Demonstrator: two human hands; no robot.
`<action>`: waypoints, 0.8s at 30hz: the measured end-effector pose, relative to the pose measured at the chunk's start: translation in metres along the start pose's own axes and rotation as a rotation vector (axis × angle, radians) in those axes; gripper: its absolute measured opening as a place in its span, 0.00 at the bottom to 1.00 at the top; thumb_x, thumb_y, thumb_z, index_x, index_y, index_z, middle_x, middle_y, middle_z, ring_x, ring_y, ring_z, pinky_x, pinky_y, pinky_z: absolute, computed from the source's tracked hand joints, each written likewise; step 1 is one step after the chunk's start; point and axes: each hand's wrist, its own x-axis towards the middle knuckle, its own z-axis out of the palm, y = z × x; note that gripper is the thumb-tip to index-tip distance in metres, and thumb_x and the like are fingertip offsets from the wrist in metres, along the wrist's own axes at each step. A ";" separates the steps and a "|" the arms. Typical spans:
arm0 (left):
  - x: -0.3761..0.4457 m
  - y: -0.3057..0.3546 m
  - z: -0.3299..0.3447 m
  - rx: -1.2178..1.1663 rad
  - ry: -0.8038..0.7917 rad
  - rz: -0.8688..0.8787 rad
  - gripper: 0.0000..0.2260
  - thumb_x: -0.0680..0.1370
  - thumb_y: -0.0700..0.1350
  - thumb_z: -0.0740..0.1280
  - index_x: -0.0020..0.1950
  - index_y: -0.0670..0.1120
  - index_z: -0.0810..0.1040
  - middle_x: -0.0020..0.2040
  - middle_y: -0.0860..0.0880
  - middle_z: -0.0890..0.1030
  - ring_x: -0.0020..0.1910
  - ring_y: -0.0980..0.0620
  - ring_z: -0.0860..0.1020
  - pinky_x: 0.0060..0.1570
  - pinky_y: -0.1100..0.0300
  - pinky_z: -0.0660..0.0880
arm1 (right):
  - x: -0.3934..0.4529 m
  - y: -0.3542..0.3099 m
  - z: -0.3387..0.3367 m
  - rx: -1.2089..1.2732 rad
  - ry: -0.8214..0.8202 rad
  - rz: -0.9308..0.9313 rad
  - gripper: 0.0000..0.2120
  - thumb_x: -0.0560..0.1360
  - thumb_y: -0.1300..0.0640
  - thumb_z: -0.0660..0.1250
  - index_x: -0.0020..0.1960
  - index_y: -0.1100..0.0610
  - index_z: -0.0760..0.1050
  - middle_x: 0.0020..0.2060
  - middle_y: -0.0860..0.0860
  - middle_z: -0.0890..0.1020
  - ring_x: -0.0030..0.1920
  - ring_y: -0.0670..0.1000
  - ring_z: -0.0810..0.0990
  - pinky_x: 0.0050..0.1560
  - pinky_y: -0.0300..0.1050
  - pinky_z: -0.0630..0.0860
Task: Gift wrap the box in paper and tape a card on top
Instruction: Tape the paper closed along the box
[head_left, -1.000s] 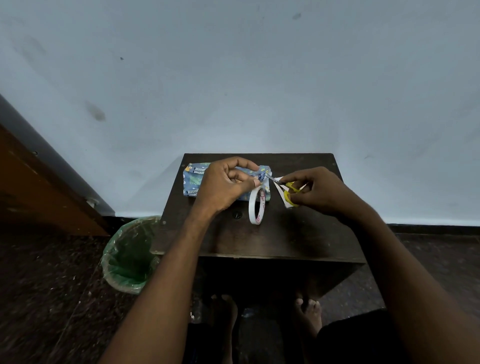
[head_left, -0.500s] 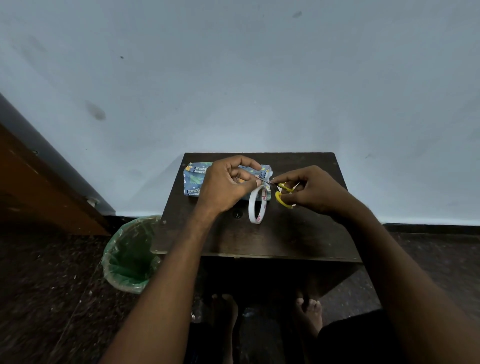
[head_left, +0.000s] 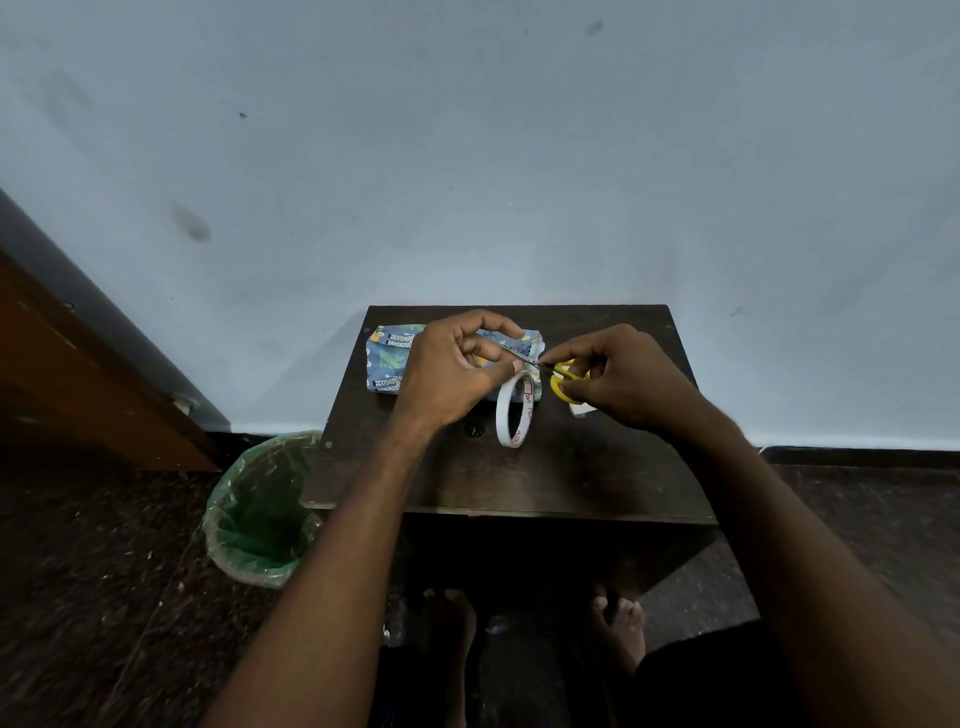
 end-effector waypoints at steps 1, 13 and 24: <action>0.000 0.001 0.000 0.005 0.002 -0.001 0.13 0.75 0.38 0.80 0.58 0.46 0.85 0.39 0.51 0.88 0.26 0.65 0.76 0.33 0.74 0.68 | 0.000 0.000 0.001 -0.006 0.007 -0.001 0.16 0.74 0.58 0.77 0.58 0.43 0.86 0.41 0.45 0.85 0.38 0.43 0.79 0.41 0.39 0.74; 0.005 -0.009 -0.002 -0.060 -0.005 -0.073 0.26 0.75 0.40 0.80 0.71 0.51 0.79 0.42 0.53 0.89 0.43 0.57 0.87 0.50 0.59 0.78 | -0.005 0.001 -0.004 -0.097 0.016 0.112 0.17 0.68 0.57 0.79 0.54 0.42 0.87 0.41 0.45 0.86 0.42 0.46 0.83 0.46 0.43 0.79; 0.001 -0.008 -0.005 -0.194 -0.131 -0.076 0.26 0.77 0.37 0.78 0.73 0.48 0.77 0.44 0.46 0.89 0.40 0.52 0.85 0.50 0.59 0.81 | -0.009 -0.016 0.022 -0.648 -0.150 0.181 0.13 0.77 0.58 0.70 0.61 0.59 0.81 0.57 0.60 0.80 0.56 0.62 0.81 0.45 0.46 0.72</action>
